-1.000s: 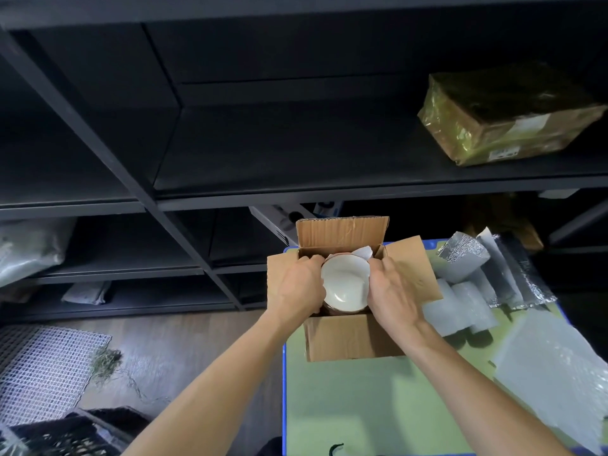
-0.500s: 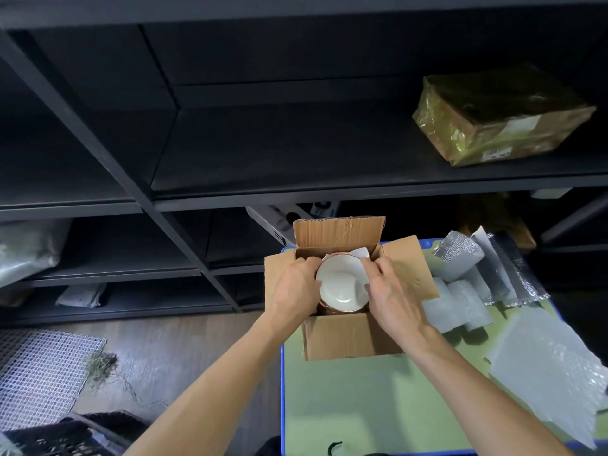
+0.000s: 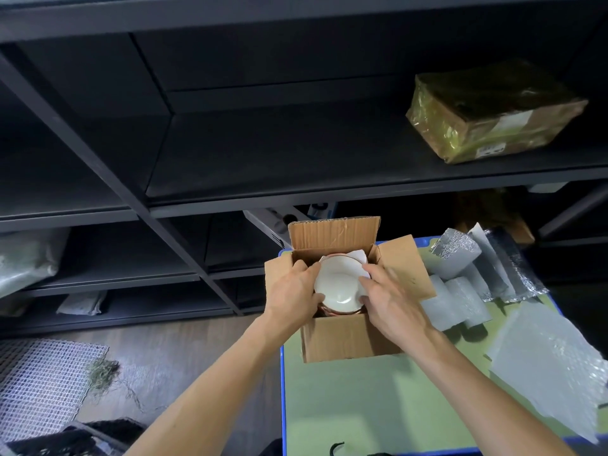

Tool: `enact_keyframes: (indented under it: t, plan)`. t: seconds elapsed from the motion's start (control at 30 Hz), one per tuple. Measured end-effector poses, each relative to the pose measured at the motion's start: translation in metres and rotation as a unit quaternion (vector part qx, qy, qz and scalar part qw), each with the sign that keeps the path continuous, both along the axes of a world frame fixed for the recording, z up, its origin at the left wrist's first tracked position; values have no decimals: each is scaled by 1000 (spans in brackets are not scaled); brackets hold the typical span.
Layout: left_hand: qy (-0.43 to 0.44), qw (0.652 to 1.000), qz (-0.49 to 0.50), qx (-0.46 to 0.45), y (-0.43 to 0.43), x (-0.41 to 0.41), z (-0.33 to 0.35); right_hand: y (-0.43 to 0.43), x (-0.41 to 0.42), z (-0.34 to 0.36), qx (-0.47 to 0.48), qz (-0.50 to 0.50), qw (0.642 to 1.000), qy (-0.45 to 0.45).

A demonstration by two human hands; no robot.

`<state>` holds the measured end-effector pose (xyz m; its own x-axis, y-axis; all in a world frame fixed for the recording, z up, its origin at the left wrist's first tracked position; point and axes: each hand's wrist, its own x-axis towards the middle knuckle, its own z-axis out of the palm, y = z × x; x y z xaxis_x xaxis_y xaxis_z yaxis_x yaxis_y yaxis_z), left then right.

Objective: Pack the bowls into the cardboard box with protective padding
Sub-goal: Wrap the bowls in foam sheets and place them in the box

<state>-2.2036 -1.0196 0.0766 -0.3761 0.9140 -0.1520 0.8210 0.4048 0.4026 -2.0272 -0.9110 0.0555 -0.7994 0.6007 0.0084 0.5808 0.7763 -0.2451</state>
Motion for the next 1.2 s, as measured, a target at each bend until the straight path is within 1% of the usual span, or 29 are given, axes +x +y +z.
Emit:
enact_keyframes:
  t: [0.17,0.27,0.37,0.53,0.67,0.83,1.03,1.2]
  plan:
    - [24,999,-14,-21,10,-5,5,6,-10,6,-19,-16,1000,-7]
    - [1,998,-42,-51,5,-8,4,4,-4,5,-27,-7,999,-21]
    - [5,997,-47,-55,5,-9,6,3,-5,8,-30,-14,999,-34]
    - [-30,998,-44,-27,3,-9,3,-10,-13,20,-40,-25,997,-59]
    - [-78,995,-57,-6,0,-16,6,-25,-22,22,-16,-51,997,-50]
    - [-63,996,-57,2,-1,-18,4,-36,-36,21,14,-79,994,-77]
    - [-50,997,-53,11,-2,-16,-1,-31,-42,26,17,-96,989,-113]
    - [-54,998,-40,8,0,-17,-3,-40,-49,27,25,-105,987,-119]
